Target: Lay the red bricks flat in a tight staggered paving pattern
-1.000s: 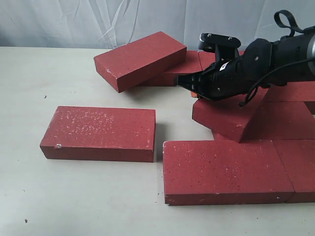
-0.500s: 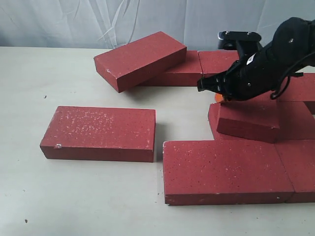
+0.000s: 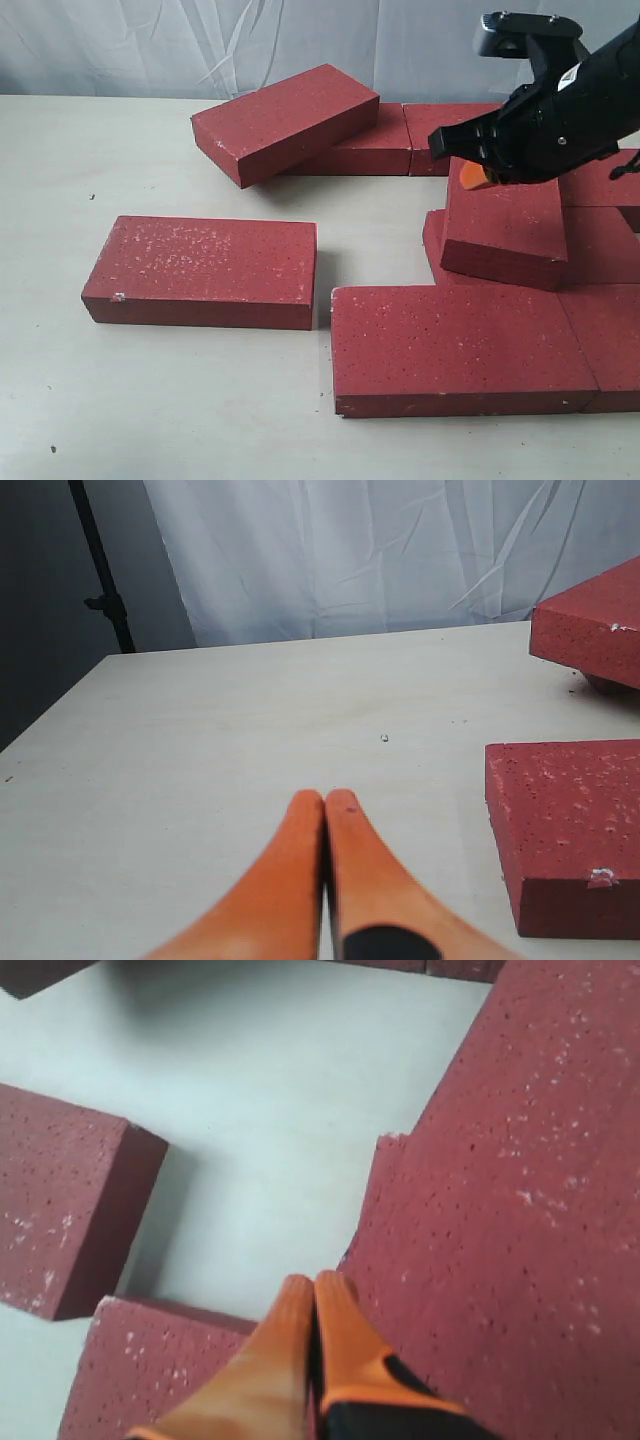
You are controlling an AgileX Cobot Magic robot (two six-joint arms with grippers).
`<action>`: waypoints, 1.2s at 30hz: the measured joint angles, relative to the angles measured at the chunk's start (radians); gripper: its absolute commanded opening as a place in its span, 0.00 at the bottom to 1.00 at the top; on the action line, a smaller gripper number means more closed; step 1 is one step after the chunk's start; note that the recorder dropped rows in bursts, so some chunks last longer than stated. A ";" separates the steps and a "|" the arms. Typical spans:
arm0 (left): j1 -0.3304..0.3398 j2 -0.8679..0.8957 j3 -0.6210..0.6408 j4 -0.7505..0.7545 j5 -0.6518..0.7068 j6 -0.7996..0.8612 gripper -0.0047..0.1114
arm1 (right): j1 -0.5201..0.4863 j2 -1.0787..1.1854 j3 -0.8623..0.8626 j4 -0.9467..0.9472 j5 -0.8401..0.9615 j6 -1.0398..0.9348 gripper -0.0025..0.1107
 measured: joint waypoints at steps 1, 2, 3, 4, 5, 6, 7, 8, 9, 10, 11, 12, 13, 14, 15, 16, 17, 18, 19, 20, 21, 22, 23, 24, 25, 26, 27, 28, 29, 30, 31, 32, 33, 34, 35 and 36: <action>0.000 0.000 0.000 0.000 0.000 0.000 0.04 | 0.000 -0.017 0.000 0.000 0.027 -0.002 0.02; 0.000 0.000 0.000 0.000 0.000 0.000 0.04 | 0.000 -0.027 0.000 0.000 0.044 -0.002 0.02; 0.000 0.000 0.000 0.000 0.000 0.000 0.04 | 0.004 -0.039 0.000 -0.002 0.062 -0.004 0.02; 0.000 0.000 0.000 0.000 0.000 0.000 0.04 | 0.008 -0.050 0.000 -0.004 0.078 -0.004 0.02; 0.000 0.000 0.000 0.000 0.000 0.000 0.04 | 0.013 -0.059 0.000 -0.006 0.088 -0.004 0.02; 0.000 0.000 0.000 0.000 0.000 0.000 0.04 | 0.020 -0.070 0.000 -0.009 0.100 -0.005 0.02; 0.000 0.000 0.000 0.000 0.000 0.000 0.04 | 0.032 -0.080 0.000 -0.009 0.107 -0.005 0.02; 0.000 0.000 0.000 0.000 0.000 0.000 0.04 | 0.045 -0.090 0.000 -0.009 0.117 -0.006 0.02; 0.000 0.000 0.000 0.000 0.000 0.000 0.04 | 0.060 -0.099 0.000 -0.009 0.123 -0.006 0.02; 0.000 0.000 0.000 0.000 0.000 0.000 0.04 | 0.076 -0.105 0.000 -0.009 0.131 -0.006 0.02; 0.000 0.000 0.000 0.000 0.000 0.000 0.04 | 0.091 -0.110 0.000 -0.009 0.133 -0.006 0.02; 0.000 0.000 0.000 0.000 0.000 0.000 0.04 | 0.110 -0.115 0.000 -0.009 0.138 -0.006 0.02; 0.000 0.000 0.000 0.000 0.000 0.000 0.04 | 0.130 -0.117 0.000 -0.009 0.140 -0.006 0.02; 0.000 0.000 0.000 0.000 0.000 0.000 0.04 | 0.149 -0.119 0.000 -0.009 0.140 -0.006 0.02; 0.000 0.000 0.000 0.000 0.000 0.000 0.04 | 0.164 -0.119 0.000 -0.009 0.140 -0.008 0.02; 0.000 0.000 0.000 0.000 0.000 0.000 0.04 | 0.183 -0.119 0.000 -0.009 0.138 -0.007 0.02; 0.000 0.000 0.000 0.000 0.000 0.000 0.04 | 0.201 -0.119 0.000 -0.009 0.132 -0.007 0.02; 0.000 0.000 0.000 0.000 0.000 0.000 0.04 | 0.218 -0.119 0.000 -0.009 0.130 -0.007 0.02; 0.000 0.000 0.000 0.000 0.000 0.000 0.04 | 0.233 -0.119 0.000 -0.009 0.125 -0.007 0.02; 0.000 0.000 0.000 0.000 0.000 0.000 0.04 | 0.249 -0.117 0.000 -0.006 0.117 -0.007 0.02; 0.000 0.000 0.000 0.000 0.000 0.000 0.04 | 0.261 -0.116 0.000 -0.006 0.109 -0.007 0.02; 0.000 0.000 0.000 0.000 0.000 0.000 0.04 | 0.275 -0.113 0.000 -0.005 0.100 -0.007 0.02; 0.000 0.000 0.000 0.000 0.000 0.000 0.04 | 0.287 -0.110 0.004 -0.005 0.086 -0.007 0.02; 0.000 0.000 0.000 0.000 0.000 0.000 0.04 | 0.295 -0.110 0.009 0.000 0.076 -0.007 0.02; 0.000 0.000 0.000 0.000 0.000 0.000 0.04 | 0.303 -0.109 0.019 0.002 0.063 -0.007 0.02; 0.000 0.000 0.000 0.000 0.000 0.000 0.04 | 0.309 -0.109 0.030 0.002 0.052 -0.007 0.02; 0.000 0.000 0.000 0.000 0.000 0.000 0.04 | 0.310 -0.109 0.041 0.004 0.044 -0.007 0.02; 0.000 0.000 0.000 0.000 0.000 0.000 0.04 | 0.310 -0.109 0.054 0.004 0.029 -0.007 0.02; 0.000 0.000 0.000 0.000 0.000 0.000 0.04 | 0.311 -0.109 0.069 0.004 0.016 -0.007 0.02; 0.000 0.000 0.000 0.000 0.000 0.000 0.04 | 0.311 -0.109 0.081 0.004 0.004 -0.007 0.02; 0.000 0.000 0.000 0.000 0.000 0.000 0.04 | 0.313 -0.109 0.096 0.004 -0.009 -0.007 0.02; 0.000 0.000 0.000 0.000 0.000 0.000 0.04 | 0.313 -0.106 0.110 0.004 -0.020 -0.007 0.02; 0.000 0.000 0.000 0.000 0.000 0.000 0.04 | 0.313 -0.100 0.134 0.004 -0.040 -0.007 0.02; 0.000 0.000 0.000 0.000 0.000 0.000 0.04 | 0.313 -0.098 0.147 0.004 -0.050 -0.007 0.02; 0.000 0.000 0.000 0.000 -0.003 0.000 0.04 | 0.313 -0.091 0.166 0.002 -0.069 -0.007 0.02; 0.000 0.000 0.000 0.000 -0.008 0.000 0.04 | 0.313 -0.085 0.173 0.002 -0.081 -0.007 0.02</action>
